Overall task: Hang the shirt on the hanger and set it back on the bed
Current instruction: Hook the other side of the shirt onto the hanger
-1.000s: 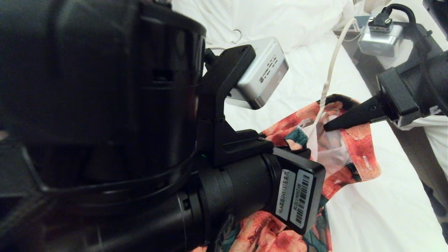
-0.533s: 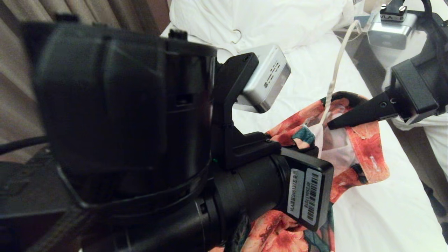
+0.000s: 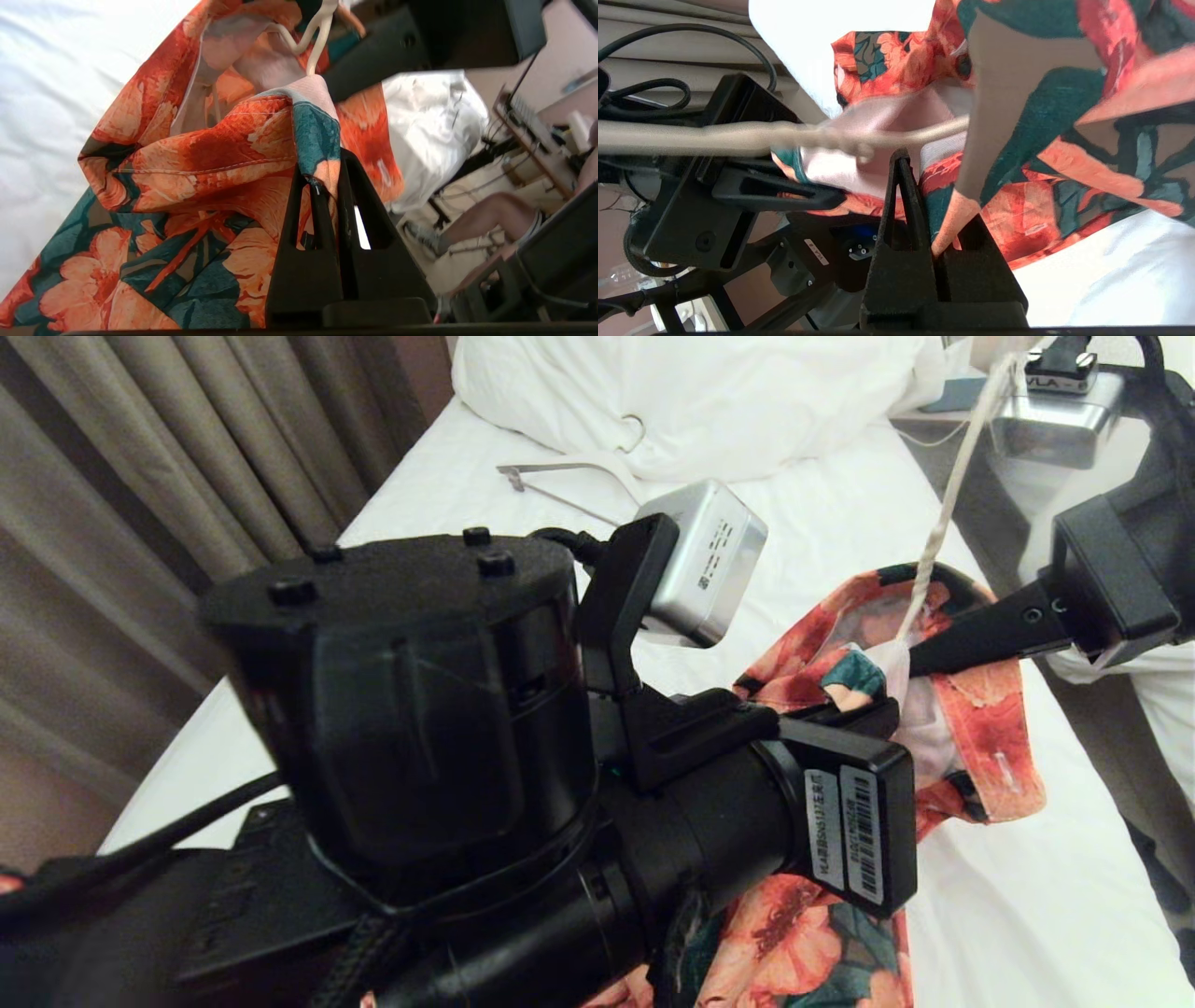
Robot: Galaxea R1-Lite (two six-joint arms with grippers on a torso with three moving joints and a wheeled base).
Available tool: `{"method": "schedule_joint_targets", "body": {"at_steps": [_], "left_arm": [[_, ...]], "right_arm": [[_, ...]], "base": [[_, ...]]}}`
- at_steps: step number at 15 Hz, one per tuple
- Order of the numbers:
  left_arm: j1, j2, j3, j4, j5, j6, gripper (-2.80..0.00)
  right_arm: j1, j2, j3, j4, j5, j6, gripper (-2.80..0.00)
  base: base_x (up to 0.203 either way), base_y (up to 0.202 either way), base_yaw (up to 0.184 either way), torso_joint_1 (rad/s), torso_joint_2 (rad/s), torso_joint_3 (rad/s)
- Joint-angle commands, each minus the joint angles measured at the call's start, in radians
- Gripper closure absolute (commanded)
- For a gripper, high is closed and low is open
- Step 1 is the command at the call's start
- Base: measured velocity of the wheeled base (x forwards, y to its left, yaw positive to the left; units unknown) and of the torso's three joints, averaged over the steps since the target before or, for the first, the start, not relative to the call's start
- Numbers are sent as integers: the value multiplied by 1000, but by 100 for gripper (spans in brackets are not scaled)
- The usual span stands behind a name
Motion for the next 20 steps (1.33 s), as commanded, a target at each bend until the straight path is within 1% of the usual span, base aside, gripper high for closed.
{"method": "schedule_joint_targets", "body": {"at_steps": [1, 4, 5, 10, 11, 13, 14, 16, 17, 18, 20], "left_arm": [[8, 8, 7, -25, 0, -2, 0], [11, 2, 10, -27, 0, -2, 0], [12, -2, 10, -27, 0, -2, 0], [12, -16, 8, -29, 0, -5, 0], [12, -16, 8, -40, 2, -5, 0], [20, -15, 13, -103, 5, 0, 0], [24, -15, 17, -124, 5, 1, 0], [25, -12, 32, -151, 0, 0, 0], [24, -6, 41, -173, -2, 0, 0], [22, 2, 52, -205, -11, 0, 0], [23, 4, 78, -266, -54, -3, 0]], "right_arm": [[-1, -1, 2, 6, 3, 0, 0], [-1, -9, 3, 7, 0, -1, 0], [-1, -10, 5, 7, -2, -1, -280], [-1, -14, 23, 7, -4, -1, -280], [-1, -15, 29, 7, -5, -1, -280], [-2, -27, 33, 11, -6, -1, -280], [-5, -33, 34, 22, -16, -3, -280], [-5, -41, 34, 29, -87, -3, -280], [-5, -45, 34, 29, -103, -3, -280], [-5, -53, 34, 29, -112, -4, -280], [-7, -72, 34, 29, -140, -4, -280]], "base": [[0, 0, 0, 0, 0, 0], [0, 0, 0, 0, 0, 0], [0, 0, 0, 0, 0, 0], [0, 0, 0, 0, 0, 0], [0, 0, 0, 0, 0, 0], [0, 0, 0, 0, 0, 0], [0, 0, 0, 0, 0, 0], [0, 0, 0, 0, 0, 0], [0, 0, 0, 0, 0, 0], [0, 0, 0, 0, 0, 0], [0, 0, 0, 0, 0, 0]]}}
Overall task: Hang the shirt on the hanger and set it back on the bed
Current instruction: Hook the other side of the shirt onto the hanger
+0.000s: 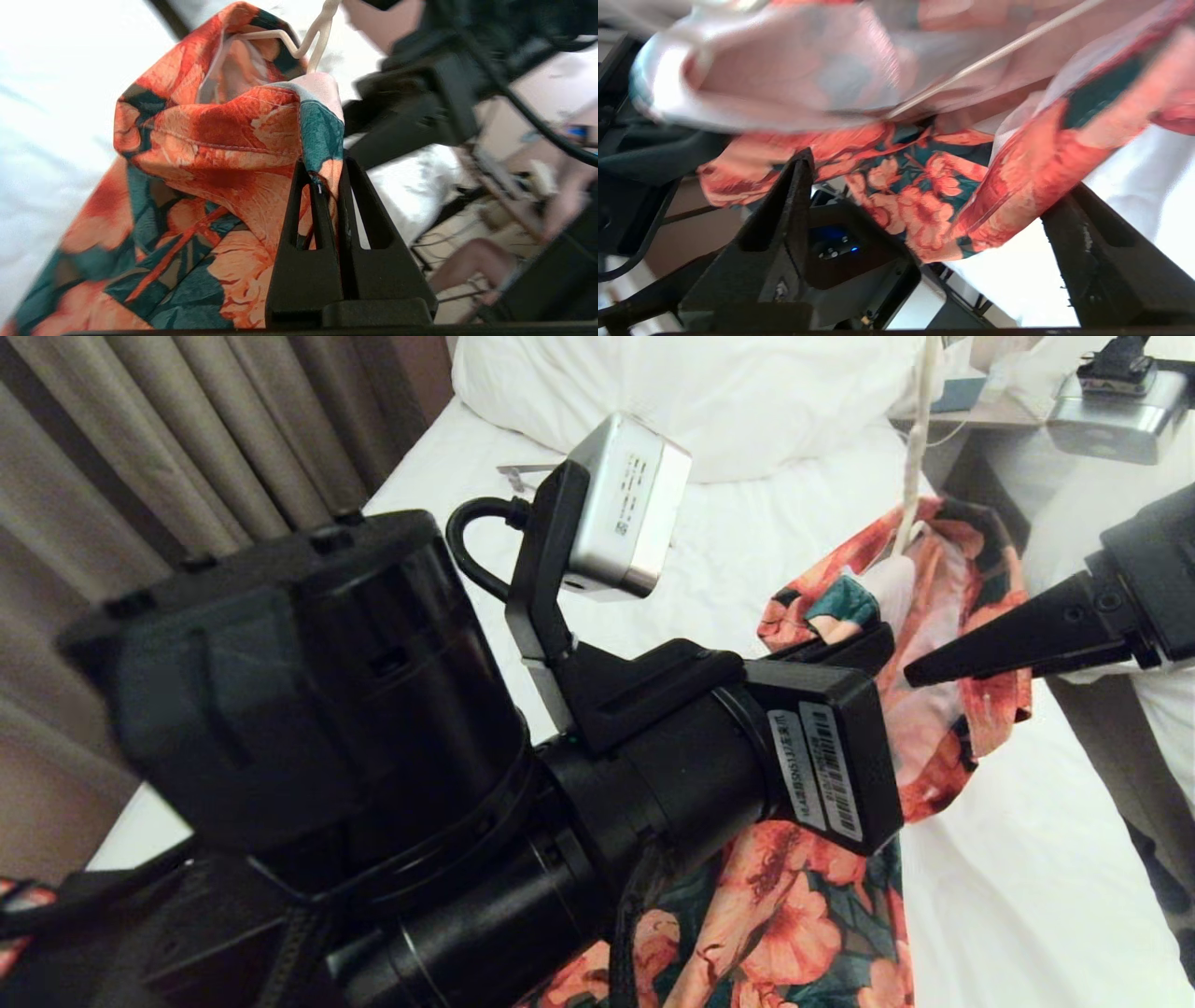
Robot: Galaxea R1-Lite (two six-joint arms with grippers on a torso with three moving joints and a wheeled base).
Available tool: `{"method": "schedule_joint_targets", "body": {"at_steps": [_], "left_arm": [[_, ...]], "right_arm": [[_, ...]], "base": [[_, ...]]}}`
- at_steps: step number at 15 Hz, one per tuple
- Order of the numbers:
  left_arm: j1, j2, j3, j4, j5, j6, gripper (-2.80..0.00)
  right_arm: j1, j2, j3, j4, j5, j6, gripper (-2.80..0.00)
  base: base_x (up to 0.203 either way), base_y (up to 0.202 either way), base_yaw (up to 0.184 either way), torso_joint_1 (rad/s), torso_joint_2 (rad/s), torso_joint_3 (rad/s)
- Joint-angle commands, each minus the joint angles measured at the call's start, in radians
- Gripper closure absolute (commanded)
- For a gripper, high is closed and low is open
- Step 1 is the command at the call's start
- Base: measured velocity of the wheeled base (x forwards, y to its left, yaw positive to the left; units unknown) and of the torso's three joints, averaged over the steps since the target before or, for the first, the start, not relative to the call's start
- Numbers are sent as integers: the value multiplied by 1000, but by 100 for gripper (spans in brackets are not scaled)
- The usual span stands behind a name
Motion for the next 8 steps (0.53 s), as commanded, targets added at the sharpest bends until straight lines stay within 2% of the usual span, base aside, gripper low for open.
{"method": "schedule_joint_targets", "body": {"at_steps": [1, 8], "left_arm": [[-1, 9, 31, -53, -26, -4, 0], [-1, 56, 101, -263, -103, -25, 0]], "right_arm": [[1, -16, 0, 5, -12, 0, -280], [4, -29, -5, -3, -119, -5, -280]], "base": [[0, 0, 0, 0, 0, 0], [0, 0, 0, 0, 0, 0]]}}
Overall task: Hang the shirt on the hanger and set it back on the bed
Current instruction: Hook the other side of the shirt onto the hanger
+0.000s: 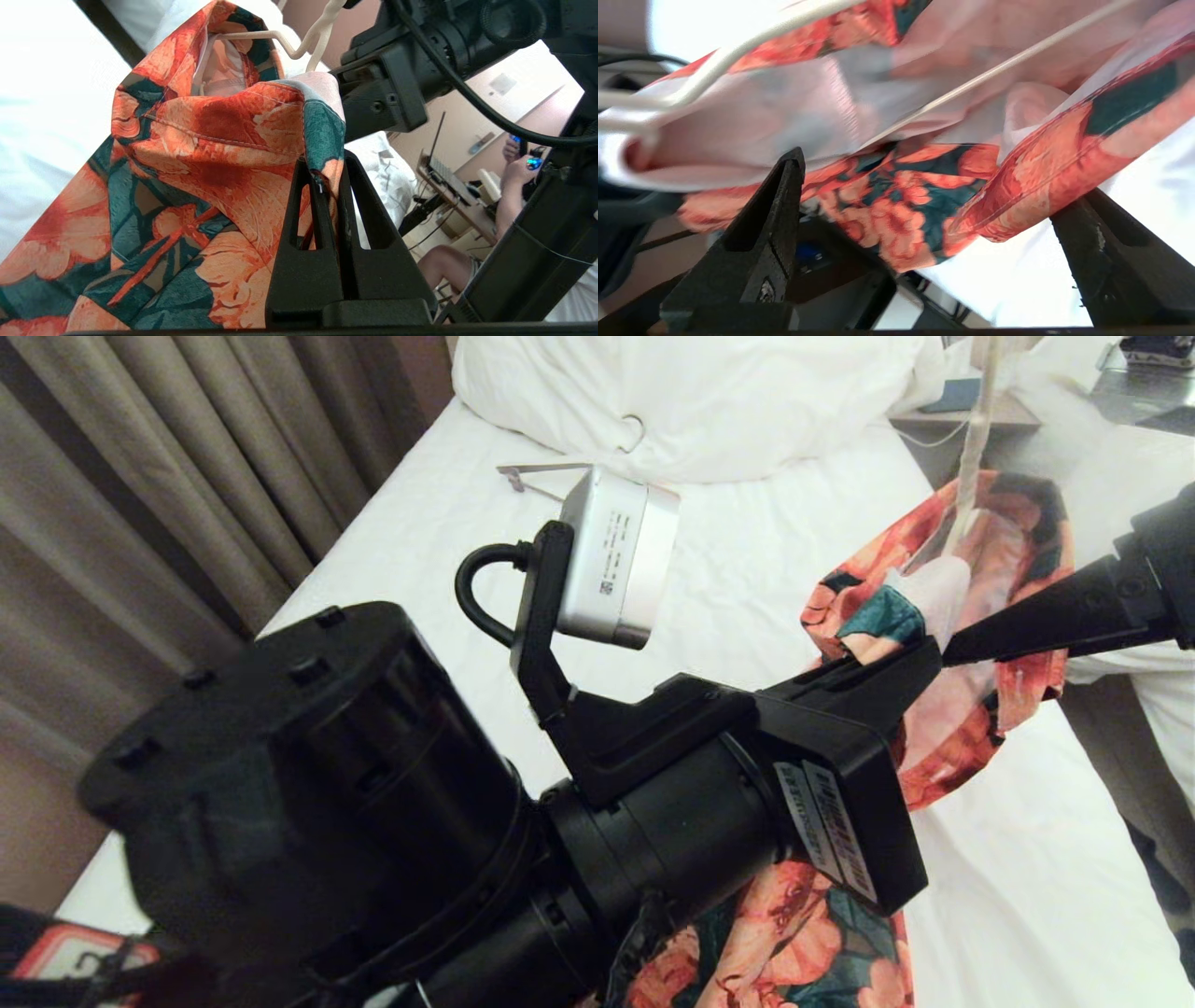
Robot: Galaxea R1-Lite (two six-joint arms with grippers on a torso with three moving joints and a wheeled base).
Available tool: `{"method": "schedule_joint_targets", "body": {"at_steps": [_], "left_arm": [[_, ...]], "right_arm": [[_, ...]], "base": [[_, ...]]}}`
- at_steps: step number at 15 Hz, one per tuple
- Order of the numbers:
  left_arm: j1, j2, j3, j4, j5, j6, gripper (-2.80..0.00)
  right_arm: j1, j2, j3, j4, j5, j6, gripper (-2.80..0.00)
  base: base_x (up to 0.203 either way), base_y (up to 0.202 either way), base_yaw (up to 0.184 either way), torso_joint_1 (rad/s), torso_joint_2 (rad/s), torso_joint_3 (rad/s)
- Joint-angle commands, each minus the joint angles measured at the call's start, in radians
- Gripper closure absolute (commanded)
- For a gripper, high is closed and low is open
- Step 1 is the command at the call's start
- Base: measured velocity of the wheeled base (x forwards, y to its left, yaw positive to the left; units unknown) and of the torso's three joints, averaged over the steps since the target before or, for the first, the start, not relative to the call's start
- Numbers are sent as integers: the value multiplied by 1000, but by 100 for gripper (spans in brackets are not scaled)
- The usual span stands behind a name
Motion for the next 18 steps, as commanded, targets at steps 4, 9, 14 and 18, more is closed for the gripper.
{"method": "schedule_joint_targets", "body": {"at_steps": [4, 9, 14, 18], "left_arm": [[1, 29, 60, -159, -63, -2, 0], [3, 37, 63, -177, -63, -2, 0], [4, 34, 63, -196, -63, -1, 0], [4, 29, 63, -206, -62, 1, 0]], "right_arm": [[22, -5, -1, 0, -95, -3, -280], [21, -49, -1, 0, -122, -1, -280], [20, -91, 7, 22, -143, 0, -280], [18, -116, 47, 41, -218, 0, -280]], "base": [[0, 0, 0, 0, 0, 0], [0, 0, 0, 0, 0, 0], [0, 0, 0, 0, 0, 0], [0, 0, 0, 0, 0, 0]]}}
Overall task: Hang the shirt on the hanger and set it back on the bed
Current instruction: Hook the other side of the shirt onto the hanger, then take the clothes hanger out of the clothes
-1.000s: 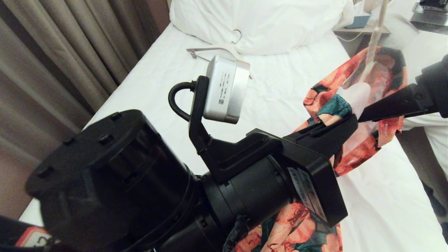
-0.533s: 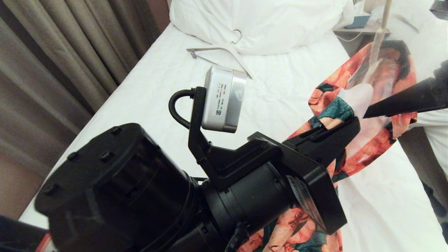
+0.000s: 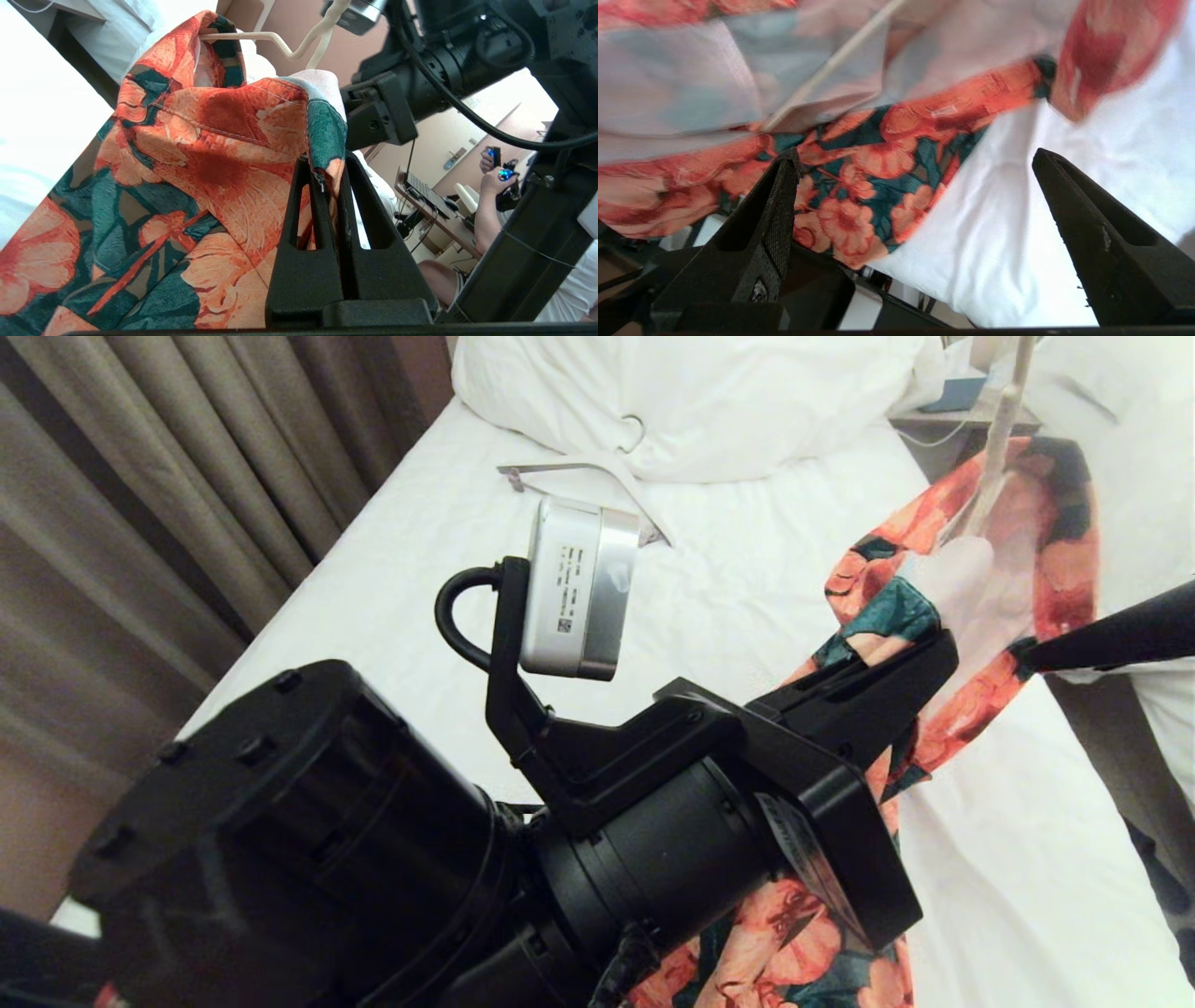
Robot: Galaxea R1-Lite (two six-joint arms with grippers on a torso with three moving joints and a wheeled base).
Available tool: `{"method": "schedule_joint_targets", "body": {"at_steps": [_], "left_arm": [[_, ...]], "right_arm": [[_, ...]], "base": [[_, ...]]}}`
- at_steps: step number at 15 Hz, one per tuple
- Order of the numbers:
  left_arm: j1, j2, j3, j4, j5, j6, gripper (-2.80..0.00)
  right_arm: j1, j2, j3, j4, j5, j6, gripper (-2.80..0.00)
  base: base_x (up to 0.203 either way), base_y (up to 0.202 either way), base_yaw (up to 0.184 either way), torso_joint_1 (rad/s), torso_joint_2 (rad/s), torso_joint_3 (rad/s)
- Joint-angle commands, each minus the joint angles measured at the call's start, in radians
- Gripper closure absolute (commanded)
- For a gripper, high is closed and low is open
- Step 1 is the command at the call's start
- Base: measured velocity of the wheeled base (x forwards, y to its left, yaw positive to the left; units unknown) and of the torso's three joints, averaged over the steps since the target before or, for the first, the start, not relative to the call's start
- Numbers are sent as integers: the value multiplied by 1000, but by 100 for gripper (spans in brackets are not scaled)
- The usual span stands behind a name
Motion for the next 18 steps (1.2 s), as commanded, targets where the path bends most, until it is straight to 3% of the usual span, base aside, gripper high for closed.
{"method": "schedule_joint_targets", "body": {"at_steps": [1, 10, 13, 18], "left_arm": [[0, -2, 0, -7, 0, -2, 0], [0, -2, -1, -7, 0, 2, 0], [0, -4, -1, -7, 0, 3, 0], [0, -4, -1, -7, 0, 3, 0]], "right_arm": [[-2, -17, 6, 6, -2, 1, -280], [-15, -43, -5, -7, -15, -11, -280], [-68, -27, 9, -66, -110, -96, -280], [-89, -5, 12, -142, -171, -197, -280]], "base": [[0, 0, 0, 0, 0, 0], [0, 0, 0, 0, 0, 0], [0, 0, 0, 0, 0, 0], [0, 0, 0, 0, 0, 0]]}}
